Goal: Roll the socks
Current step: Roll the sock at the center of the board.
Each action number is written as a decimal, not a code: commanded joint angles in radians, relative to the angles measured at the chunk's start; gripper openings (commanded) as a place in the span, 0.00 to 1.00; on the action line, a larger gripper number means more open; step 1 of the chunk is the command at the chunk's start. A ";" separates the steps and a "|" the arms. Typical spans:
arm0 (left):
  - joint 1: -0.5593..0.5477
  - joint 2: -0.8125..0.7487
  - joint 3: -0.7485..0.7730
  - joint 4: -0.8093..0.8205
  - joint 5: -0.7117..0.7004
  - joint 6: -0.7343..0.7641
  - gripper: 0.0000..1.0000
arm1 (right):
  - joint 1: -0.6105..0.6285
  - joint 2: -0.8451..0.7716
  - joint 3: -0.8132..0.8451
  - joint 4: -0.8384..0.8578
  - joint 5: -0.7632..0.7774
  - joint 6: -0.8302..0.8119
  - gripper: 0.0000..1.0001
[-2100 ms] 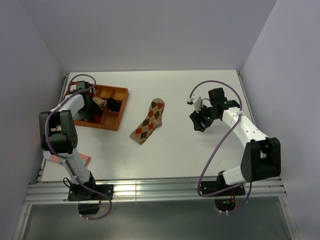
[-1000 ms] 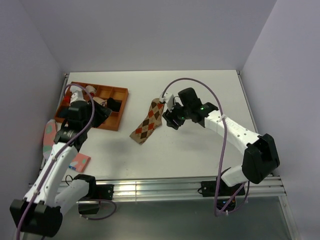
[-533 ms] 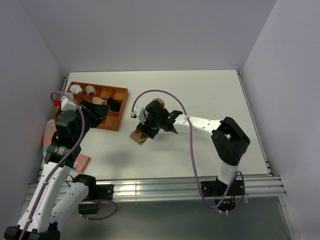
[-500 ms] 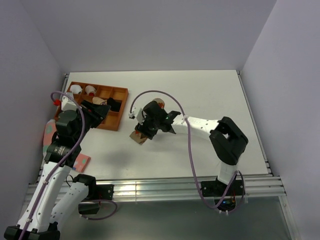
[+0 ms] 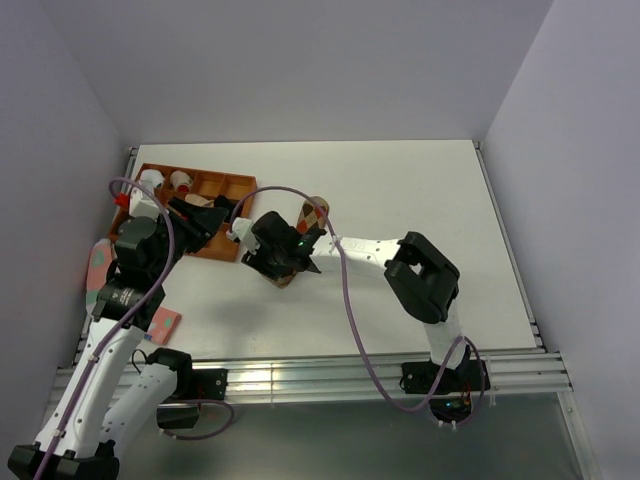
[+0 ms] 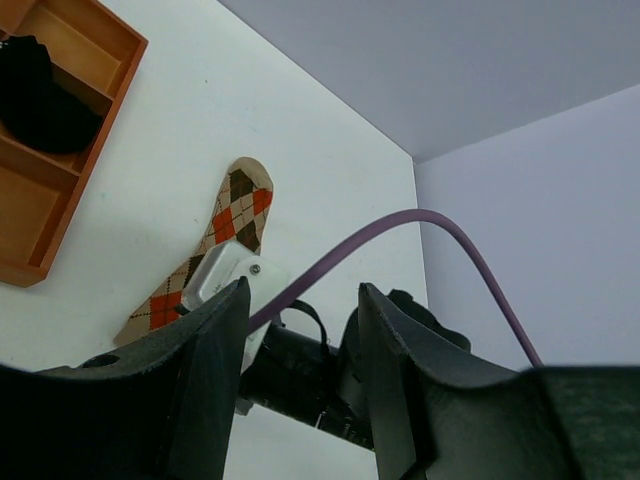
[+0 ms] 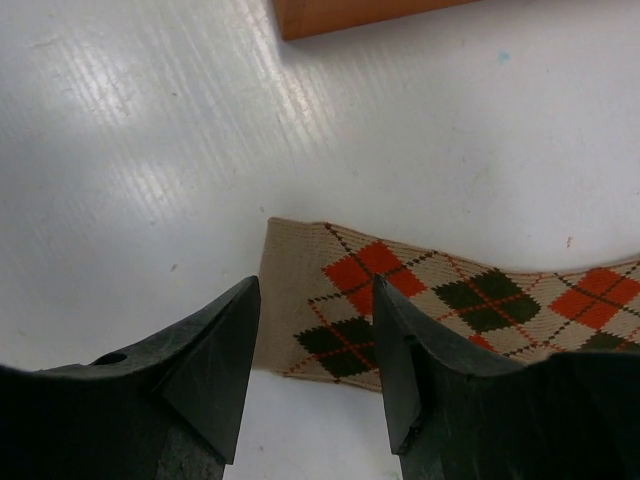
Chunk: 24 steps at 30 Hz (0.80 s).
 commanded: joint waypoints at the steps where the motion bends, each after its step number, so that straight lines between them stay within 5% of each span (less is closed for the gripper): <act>1: -0.005 0.001 0.001 0.052 0.030 0.028 0.53 | 0.008 0.031 0.054 -0.008 0.066 0.036 0.56; 24: -0.005 0.053 0.027 0.078 0.038 0.047 0.53 | 0.073 0.039 0.015 -0.078 0.078 0.099 0.52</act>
